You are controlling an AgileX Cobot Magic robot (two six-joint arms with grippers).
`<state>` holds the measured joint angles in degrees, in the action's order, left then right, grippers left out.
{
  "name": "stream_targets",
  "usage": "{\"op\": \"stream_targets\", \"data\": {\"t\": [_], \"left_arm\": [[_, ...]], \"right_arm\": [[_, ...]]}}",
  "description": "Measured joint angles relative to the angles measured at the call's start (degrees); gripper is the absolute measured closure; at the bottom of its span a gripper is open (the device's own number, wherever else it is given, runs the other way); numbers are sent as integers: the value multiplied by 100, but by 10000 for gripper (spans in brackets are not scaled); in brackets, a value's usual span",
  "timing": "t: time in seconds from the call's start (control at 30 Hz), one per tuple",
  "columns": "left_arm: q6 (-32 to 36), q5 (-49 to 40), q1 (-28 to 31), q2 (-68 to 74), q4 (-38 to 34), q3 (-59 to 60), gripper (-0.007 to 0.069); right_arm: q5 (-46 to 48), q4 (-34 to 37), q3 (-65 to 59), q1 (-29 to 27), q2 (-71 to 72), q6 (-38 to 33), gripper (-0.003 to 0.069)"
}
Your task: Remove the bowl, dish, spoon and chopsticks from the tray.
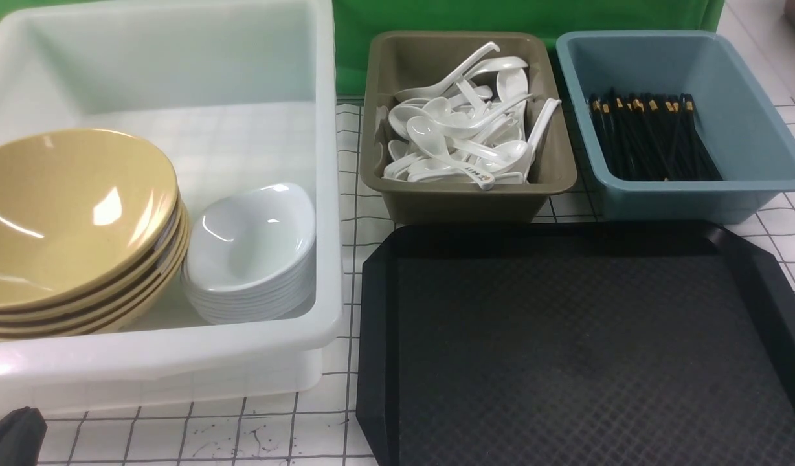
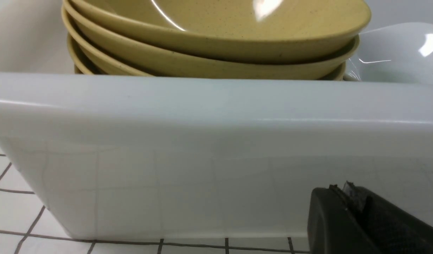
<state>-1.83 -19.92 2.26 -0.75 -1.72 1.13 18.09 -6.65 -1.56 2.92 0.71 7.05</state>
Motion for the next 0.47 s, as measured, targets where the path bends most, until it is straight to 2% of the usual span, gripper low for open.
{"op": "stream_targets", "data": {"t": [0.47], "left_arm": [[5, 0, 0, 0, 0, 0, 638]], "right_arm": [[0, 0, 0, 0, 0, 0, 535]]}}
